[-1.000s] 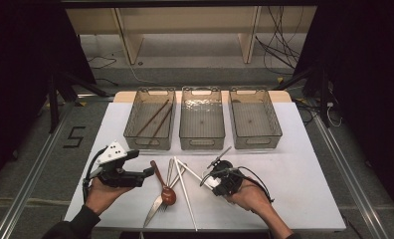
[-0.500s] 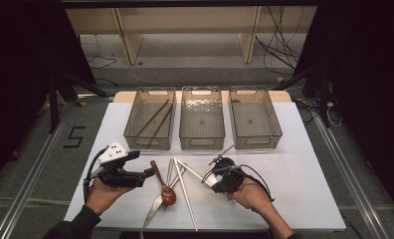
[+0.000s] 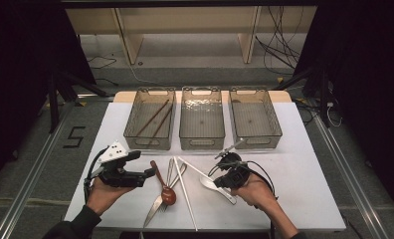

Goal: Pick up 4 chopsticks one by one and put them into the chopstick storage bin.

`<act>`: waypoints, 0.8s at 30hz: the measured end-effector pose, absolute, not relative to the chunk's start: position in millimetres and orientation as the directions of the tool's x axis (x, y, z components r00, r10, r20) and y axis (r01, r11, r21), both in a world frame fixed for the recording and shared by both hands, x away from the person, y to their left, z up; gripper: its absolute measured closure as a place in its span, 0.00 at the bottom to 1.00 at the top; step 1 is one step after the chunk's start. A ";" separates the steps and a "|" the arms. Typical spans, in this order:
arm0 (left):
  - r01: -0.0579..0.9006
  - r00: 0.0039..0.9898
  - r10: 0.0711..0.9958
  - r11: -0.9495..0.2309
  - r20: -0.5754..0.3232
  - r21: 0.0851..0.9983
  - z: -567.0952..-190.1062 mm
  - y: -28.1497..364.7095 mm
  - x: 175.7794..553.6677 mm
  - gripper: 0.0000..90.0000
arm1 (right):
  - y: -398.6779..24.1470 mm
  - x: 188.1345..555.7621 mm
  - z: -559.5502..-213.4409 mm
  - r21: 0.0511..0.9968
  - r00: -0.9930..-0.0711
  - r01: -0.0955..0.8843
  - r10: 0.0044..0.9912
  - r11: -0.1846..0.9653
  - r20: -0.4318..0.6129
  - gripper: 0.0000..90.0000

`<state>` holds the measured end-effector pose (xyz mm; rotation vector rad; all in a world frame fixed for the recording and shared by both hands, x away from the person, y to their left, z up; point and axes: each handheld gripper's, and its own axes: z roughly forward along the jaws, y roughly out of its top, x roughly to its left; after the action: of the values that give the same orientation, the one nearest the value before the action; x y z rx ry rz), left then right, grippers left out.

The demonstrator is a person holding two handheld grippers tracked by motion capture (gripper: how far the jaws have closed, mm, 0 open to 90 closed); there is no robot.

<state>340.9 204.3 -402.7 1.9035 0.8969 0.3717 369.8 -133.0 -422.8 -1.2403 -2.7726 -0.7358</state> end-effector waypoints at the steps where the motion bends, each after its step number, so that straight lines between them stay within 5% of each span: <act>1: 0.428 0.683 0.721 -0.265 -0.117 0.864 -402.6 204.5 341.0 0.19 | -134.1 369.9 -421.5 0.411 -0.685 0.709 0.700 0.573 0.205 0.97; 17: 0.495 0.676 0.707 -0.225 -0.210 0.839 -407.1 196.0 345.5 0.19 | -142.2 369.0 -403.8 0.501 -0.681 0.700 0.687 0.508 0.254 0.97; 24: 0.606 0.624 0.681 -0.112 -0.383 0.788 -413.2 190.8 354.4 0.19 | -142.1 367.9 -394.9 0.536 -0.685 0.691 0.676 0.485 0.273 0.97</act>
<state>354.4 190.8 -413.2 1.7953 1.0415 0.0892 367.9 -142.1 -394.9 -1.2365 -2.6855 -0.9867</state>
